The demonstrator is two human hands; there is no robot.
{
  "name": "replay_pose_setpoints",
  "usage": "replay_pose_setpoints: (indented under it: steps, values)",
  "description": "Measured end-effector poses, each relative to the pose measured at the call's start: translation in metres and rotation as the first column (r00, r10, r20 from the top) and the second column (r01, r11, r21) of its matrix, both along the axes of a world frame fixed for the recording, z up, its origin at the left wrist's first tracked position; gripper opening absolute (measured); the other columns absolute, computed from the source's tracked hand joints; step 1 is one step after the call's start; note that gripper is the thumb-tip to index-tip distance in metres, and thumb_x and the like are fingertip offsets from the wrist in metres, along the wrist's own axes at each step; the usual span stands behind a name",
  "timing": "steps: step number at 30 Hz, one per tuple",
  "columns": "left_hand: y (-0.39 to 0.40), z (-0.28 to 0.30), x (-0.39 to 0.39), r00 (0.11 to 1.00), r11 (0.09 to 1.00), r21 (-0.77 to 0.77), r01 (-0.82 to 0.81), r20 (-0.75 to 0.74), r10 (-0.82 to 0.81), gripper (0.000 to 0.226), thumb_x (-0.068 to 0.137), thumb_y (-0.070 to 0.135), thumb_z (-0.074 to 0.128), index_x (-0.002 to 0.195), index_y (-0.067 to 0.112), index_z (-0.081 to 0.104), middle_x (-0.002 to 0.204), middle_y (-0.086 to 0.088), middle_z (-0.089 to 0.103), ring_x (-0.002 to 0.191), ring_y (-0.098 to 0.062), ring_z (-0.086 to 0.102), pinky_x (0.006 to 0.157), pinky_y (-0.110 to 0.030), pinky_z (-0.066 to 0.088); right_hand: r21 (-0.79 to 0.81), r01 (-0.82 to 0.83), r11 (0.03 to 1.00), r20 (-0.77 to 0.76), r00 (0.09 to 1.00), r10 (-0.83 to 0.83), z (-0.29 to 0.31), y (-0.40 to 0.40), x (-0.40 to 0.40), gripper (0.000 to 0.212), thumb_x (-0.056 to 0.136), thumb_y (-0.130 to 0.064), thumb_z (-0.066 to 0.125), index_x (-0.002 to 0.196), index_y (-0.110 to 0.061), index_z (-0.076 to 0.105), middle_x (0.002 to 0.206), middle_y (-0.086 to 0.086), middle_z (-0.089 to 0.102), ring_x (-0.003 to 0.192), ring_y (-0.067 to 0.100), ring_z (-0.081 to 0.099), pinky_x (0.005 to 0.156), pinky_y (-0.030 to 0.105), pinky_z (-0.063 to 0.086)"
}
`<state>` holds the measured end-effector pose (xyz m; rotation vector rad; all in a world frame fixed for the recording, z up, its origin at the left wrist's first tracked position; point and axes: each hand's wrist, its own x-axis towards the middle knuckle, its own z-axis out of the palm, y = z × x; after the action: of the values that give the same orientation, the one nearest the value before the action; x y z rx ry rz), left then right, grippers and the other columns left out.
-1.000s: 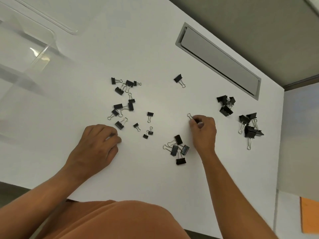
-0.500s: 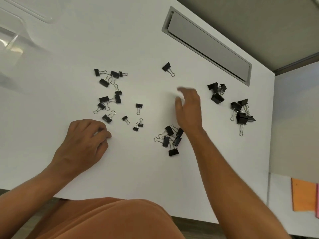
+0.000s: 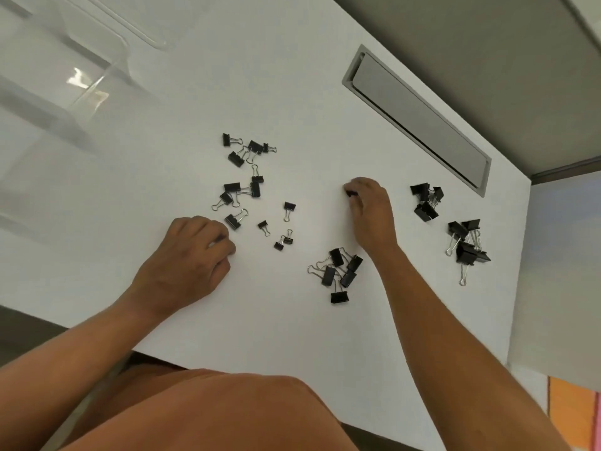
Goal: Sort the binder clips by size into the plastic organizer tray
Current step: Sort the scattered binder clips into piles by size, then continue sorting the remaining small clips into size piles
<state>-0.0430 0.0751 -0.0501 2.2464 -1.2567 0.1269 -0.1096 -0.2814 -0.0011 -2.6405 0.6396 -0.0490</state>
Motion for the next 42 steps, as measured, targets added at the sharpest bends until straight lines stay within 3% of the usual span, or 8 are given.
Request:
replay_pose_setpoints:
  steps: [7, 14, 18, 22, 29, 35, 39, 42]
  values:
    - [-0.002, -0.002, -0.001, 0.999, 1.000, -0.007, -0.006, 0.041, 0.006, 0.018, 0.092, 0.010, 0.053, 0.090, 0.010, 0.071, 0.097, -0.008, 0.066, 0.088, -0.036, 0.062, 0.080, -0.046, 0.043, 0.373, 0.119, 0.920, 0.082, 0.984, -0.161, -0.002, 0.025, -0.106, 0.037, 0.112, -0.011, 0.039, 0.140, -0.016, 0.062, 0.156, -0.007, 0.051, 0.152, 0.011, 0.038, 0.127, 0.042, 0.032]
    - [0.002, 0.001, -0.011, 0.997, 0.999, 0.040, -0.032, 0.078, 0.029, 0.016, 0.092, 0.007, 0.057, 0.093, 0.003, 0.073, 0.097, -0.013, 0.067, 0.082, -0.037, 0.064, 0.077, -0.045, 0.045, 0.534, 0.127, 0.836, 0.142, 0.961, -0.237, -0.005, 0.039, -0.128, 0.038, 0.114, -0.015, 0.037, 0.149, -0.018, 0.054, 0.149, -0.009, 0.058, 0.144, 0.013, 0.048, 0.123, 0.043, 0.036]
    - [-0.002, 0.010, -0.045, 0.974, 0.972, 0.058, -0.226, -0.013, 0.227, 0.023, 0.095, 0.013, 0.057, 0.112, 0.006, 0.071, 0.121, -0.015, 0.065, 0.109, -0.041, 0.062, 0.095, -0.050, 0.045, 0.601, 0.099, 0.793, 0.223, 0.932, -0.286, -0.010, 0.036, -0.138, 0.039, 0.112, -0.014, 0.038, 0.146, -0.024, 0.055, 0.151, -0.008, 0.057, 0.145, 0.012, 0.047, 0.124, 0.046, 0.036]
    - [-0.013, 0.011, -0.096, 0.882, 0.884, 0.129, -0.449, -0.095, 0.462, 0.040, 0.102, 0.025, 0.050, 0.137, 0.005, 0.055, 0.147, -0.019, 0.048, 0.136, -0.041, 0.044, 0.119, -0.054, 0.032, 0.514, -0.019, 0.857, 0.312, 0.935, -0.167, -0.005, 0.031, -0.141, 0.039, 0.107, -0.016, 0.045, 0.145, -0.024, 0.053, 0.152, -0.003, 0.051, 0.147, 0.018, 0.043, 0.122, 0.048, 0.036]
    - [-0.017, 0.005, -0.102, 0.856, 0.835, 0.202, -0.512, 0.040, 0.515, 0.041, 0.105, 0.029, 0.043, 0.136, 0.004, 0.054, 0.144, -0.021, 0.049, 0.134, -0.043, 0.046, 0.119, -0.054, 0.032, -0.011, -0.521, 0.854, 0.052, 0.852, 0.520, -0.023, 0.048, -0.138, 0.101, 0.074, -0.084, 0.067, 0.159, -0.038, 0.038, 0.170, -0.002, 0.024, 0.160, 0.030, 0.012, 0.126, 0.063, 0.009]
    - [-0.021, 0.006, -0.103, 0.837, 0.816, 0.191, -0.546, 0.069, 0.543, 0.040, 0.104, 0.031, 0.045, 0.135, 0.007, 0.056, 0.144, -0.018, 0.050, 0.135, -0.039, 0.046, 0.117, -0.052, 0.034, -0.156, -0.488, 0.859, 0.148, 0.848, 0.509, -0.043, 0.052, -0.139, 0.045, 0.101, -0.048, 0.057, 0.141, -0.029, 0.063, 0.150, 0.006, 0.051, 0.146, 0.036, 0.037, 0.115, 0.060, 0.029]
    - [-0.022, 0.008, -0.103, 0.831, 0.809, 0.197, -0.553, 0.073, 0.551, 0.039, 0.103, 0.030, 0.046, 0.134, 0.008, 0.055, 0.144, -0.018, 0.051, 0.135, -0.039, 0.046, 0.118, -0.052, 0.034, -0.133, -0.461, 0.877, 0.233, 0.846, 0.480, -0.047, 0.051, -0.141, 0.037, 0.102, -0.034, 0.060, 0.136, -0.022, 0.067, 0.146, 0.010, 0.055, 0.143, 0.039, 0.042, 0.112, 0.061, 0.035]
    - [-0.023, 0.010, -0.104, 0.831, 0.808, 0.203, -0.554, 0.079, 0.550, 0.040, 0.103, 0.030, 0.047, 0.134, 0.008, 0.056, 0.143, -0.018, 0.051, 0.135, -0.039, 0.046, 0.118, -0.052, 0.034, -0.150, -0.483, 0.863, 0.175, 0.846, 0.504, -0.042, 0.053, -0.142, 0.045, 0.104, -0.042, 0.055, 0.149, -0.035, 0.056, 0.163, 0.003, 0.040, 0.154, 0.037, 0.027, 0.122, 0.062, 0.021]
